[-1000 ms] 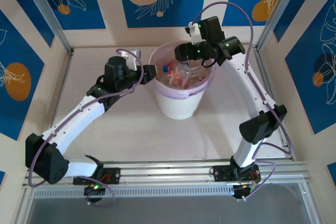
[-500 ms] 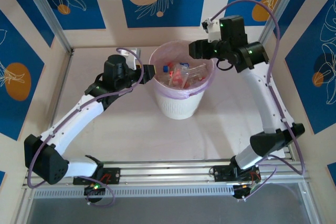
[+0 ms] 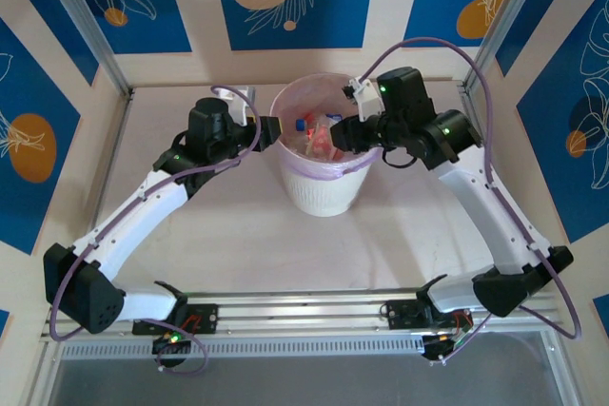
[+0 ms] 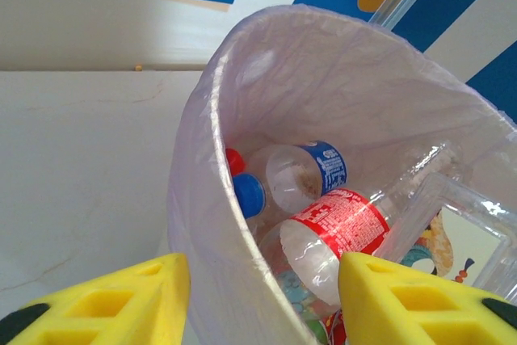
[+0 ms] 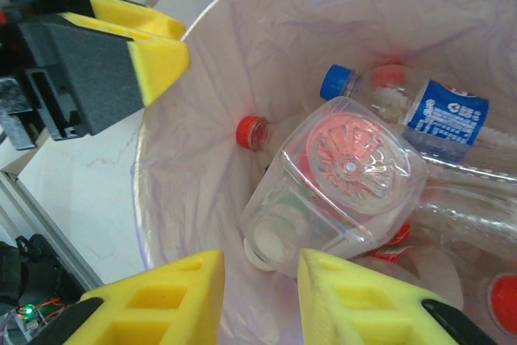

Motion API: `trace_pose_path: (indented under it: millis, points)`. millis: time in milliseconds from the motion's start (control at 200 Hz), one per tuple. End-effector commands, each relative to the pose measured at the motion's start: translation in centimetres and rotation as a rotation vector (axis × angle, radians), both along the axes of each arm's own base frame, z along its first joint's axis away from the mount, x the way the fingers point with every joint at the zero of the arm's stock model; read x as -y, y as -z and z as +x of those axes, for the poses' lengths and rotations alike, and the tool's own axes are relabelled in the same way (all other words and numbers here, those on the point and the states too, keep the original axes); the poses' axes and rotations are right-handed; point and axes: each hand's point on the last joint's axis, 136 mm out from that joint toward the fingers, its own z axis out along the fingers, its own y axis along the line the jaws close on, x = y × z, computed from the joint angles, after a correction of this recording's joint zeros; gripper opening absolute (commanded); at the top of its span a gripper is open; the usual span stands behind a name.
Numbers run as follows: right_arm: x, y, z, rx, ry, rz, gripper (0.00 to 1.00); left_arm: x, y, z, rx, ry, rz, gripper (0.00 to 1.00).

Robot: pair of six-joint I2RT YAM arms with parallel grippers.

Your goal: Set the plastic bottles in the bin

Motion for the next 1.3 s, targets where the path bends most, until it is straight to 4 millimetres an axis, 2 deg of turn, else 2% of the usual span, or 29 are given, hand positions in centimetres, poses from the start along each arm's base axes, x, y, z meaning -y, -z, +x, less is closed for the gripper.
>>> trace_pose_path:
  millis: [0, 170, 295, 370, 465, 635, 755, 855, 920, 995, 1115, 1291]
  points:
    - [-1.8, 1.8, 1.7, -0.047, -0.021, 0.023, 0.30, 0.2, -1.4, 0.0, 0.037, 0.003, -0.002, 0.52]
    - [-1.5, 4.0, 6.9, -0.050, 0.071, 0.011, 0.29, 0.1, -1.2, 0.0, 0.033, -0.001, -0.003, 0.51]
    - [-1.7, 4.0, 8.8, -0.035, 0.092, 0.046, 0.29, 0.0, -1.4, -0.1, 0.039, -0.004, -0.003, 0.51]
    - [-1.7, 3.3, 8.9, -0.027, 0.092, 0.057, 0.30, -0.2, -1.6, -0.2, 0.045, -0.008, 0.002, 0.51]
    - [-1.1, 1.3, 8.5, 0.015, 0.097, 0.091, 0.31, -0.6, -1.9, -0.4, 0.061, -0.017, 0.014, 0.53]
    - [1.9, -2.5, 6.7, 0.084, 0.118, 0.139, 0.38, -2.0, -3.0, -0.8, 0.099, -0.048, 0.047, 0.59]
    - [5.3, -4.3, 5.5, 0.126, 0.163, 0.181, 0.46, -4.7, -3.9, -1.5, 0.139, -0.117, 0.117, 0.69]
    - [8.7, -4.5, 4.9, 0.131, 0.221, 0.215, 0.52, -8.1, -3.1, -2.1, 0.140, -0.208, 0.199, 0.75]
    - [11.3, -3.8, 5.0, 0.128, 0.284, 0.227, 0.55, -10.7, -1.7, -2.2, 0.125, -0.289, 0.259, 0.77]
    - [14.0, -1.8, 5.3, 0.118, 0.368, 0.211, 0.59, -13.8, 0.5, -2.4, 0.102, -0.393, 0.337, 0.80]
    - [17.4, 3.2, 5.4, 0.068, 0.487, 0.175, 0.64, -17.5, 4.5, -2.9, 0.067, -0.522, 0.411, 0.88]
    - [20.6, 11.7, 4.9, 0.005, 0.642, 0.126, 0.81, -21.1, 10.3, -3.1, 0.030, -0.647, 0.455, 0.98]
